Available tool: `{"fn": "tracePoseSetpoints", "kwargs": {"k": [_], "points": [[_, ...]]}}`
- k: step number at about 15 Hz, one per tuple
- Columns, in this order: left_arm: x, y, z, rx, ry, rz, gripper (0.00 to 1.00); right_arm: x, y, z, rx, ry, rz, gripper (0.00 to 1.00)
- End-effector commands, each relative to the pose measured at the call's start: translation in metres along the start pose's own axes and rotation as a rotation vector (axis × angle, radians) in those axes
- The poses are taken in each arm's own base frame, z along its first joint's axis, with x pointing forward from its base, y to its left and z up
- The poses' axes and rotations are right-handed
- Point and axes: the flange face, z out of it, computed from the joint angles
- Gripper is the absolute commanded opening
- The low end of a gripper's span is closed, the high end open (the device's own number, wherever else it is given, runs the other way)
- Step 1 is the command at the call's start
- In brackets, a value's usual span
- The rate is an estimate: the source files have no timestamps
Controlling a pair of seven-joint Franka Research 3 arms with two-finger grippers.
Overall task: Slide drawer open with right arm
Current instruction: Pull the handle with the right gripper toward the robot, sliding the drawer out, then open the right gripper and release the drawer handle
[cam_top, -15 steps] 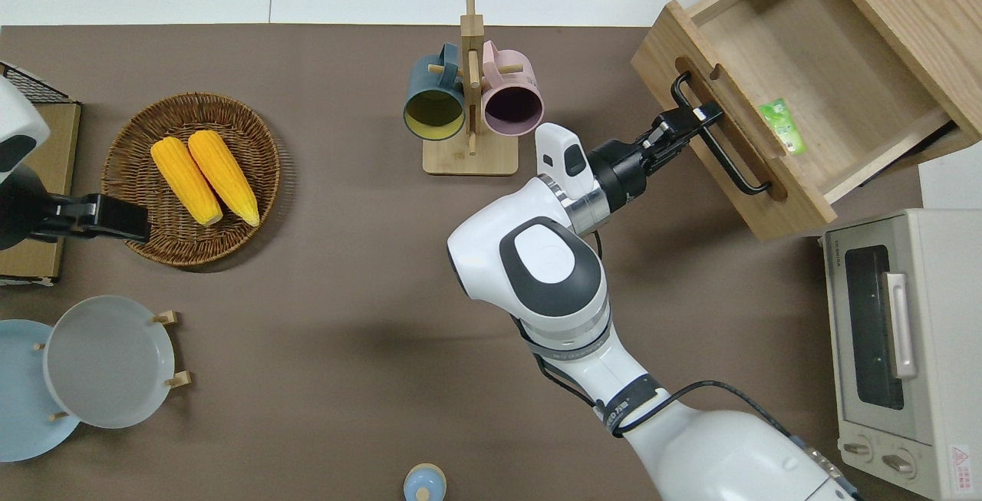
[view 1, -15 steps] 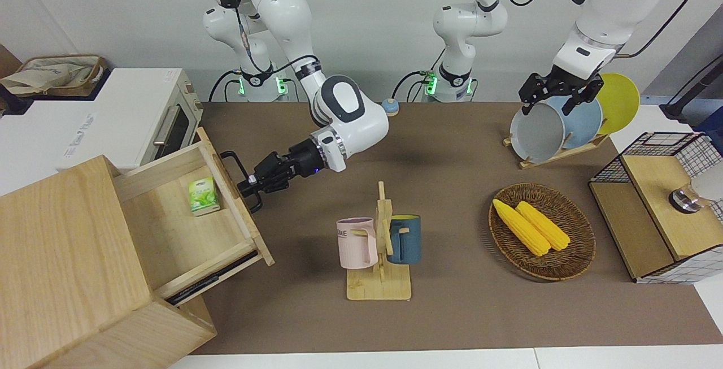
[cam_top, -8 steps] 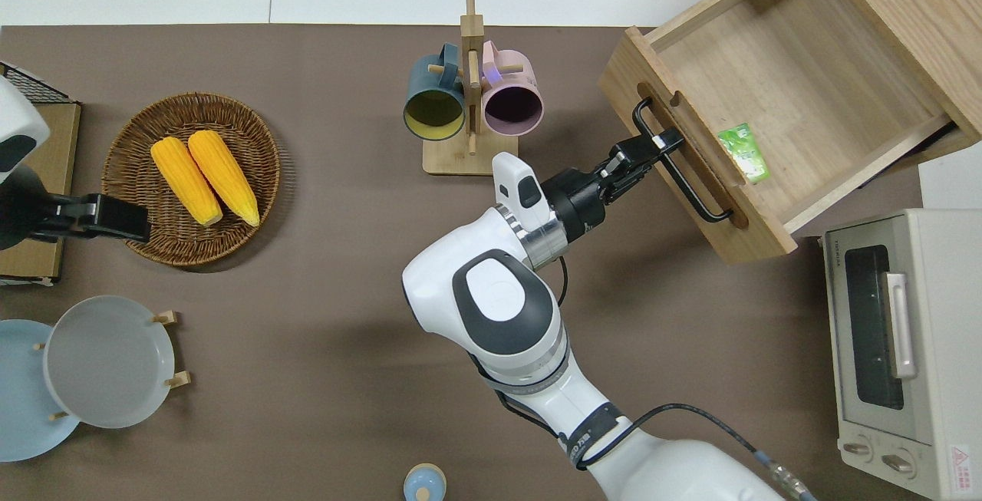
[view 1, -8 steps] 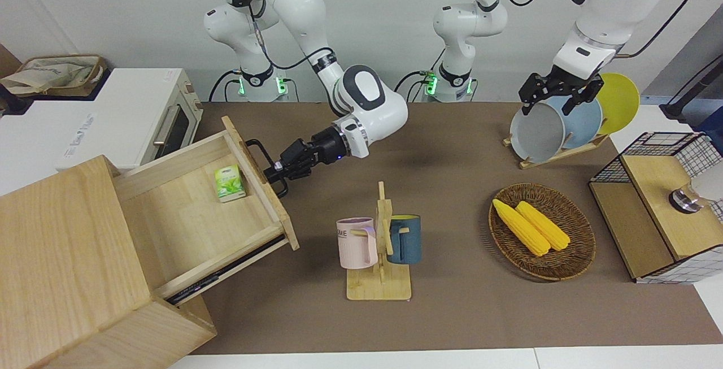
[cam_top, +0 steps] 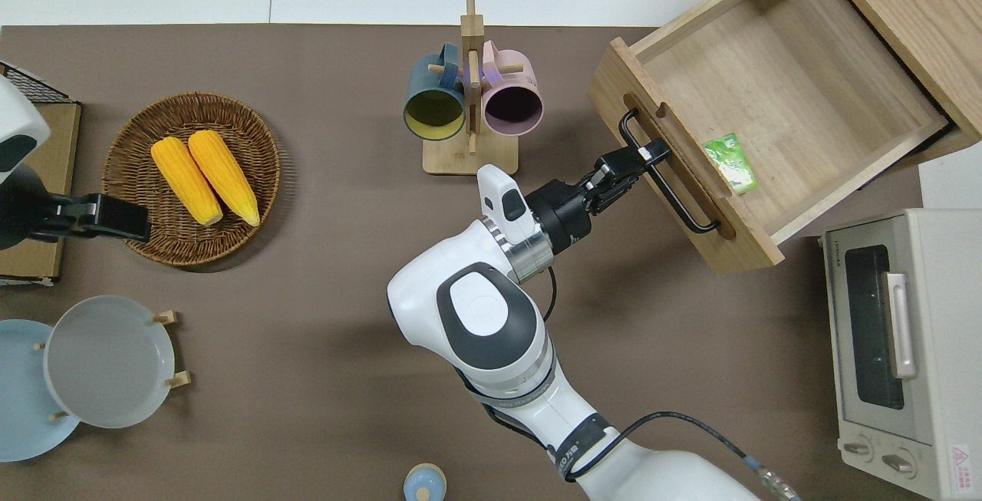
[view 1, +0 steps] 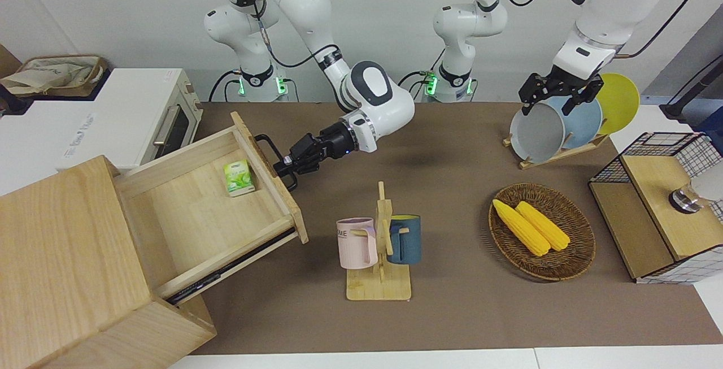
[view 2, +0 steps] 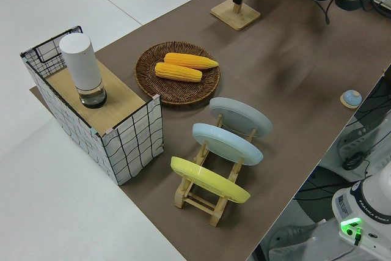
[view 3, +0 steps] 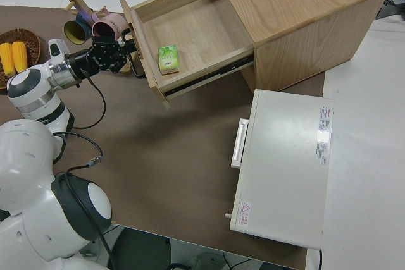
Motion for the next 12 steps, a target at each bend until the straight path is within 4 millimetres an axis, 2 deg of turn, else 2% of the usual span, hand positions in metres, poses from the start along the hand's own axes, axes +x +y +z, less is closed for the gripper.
{"fn": "tracePoseSetpoints", "kwargs": {"k": [1,2,3,4,12], "points": [[0.0015,-0.0013,-0.0034,0.016,-0.007,0.011,0.99,0.0011,0.0206,-0.0117,-0.017,-0.004,-0.019,0.205],[0.0015,-0.0013,-0.0041,0.016,-0.005,0.009,0.99,0.0013,0.0194,-0.0117,-0.016,-0.004,-0.017,0.416],[0.0015,-0.0013,-0.0034,0.016,-0.007,0.011,0.99,0.0013,0.0194,-0.0107,-0.016,-0.006,-0.015,0.789],[0.0015,-0.0013,-0.0041,0.016,-0.005,0.011,0.99,0.0013,0.0193,-0.0106,-0.014,-0.006,-0.009,0.983],[0.0015,-0.0013,-0.0034,0.016,-0.007,0.011,0.99,0.0013,0.0175,-0.0116,-0.010,-0.006,0.121,0.987]]}}
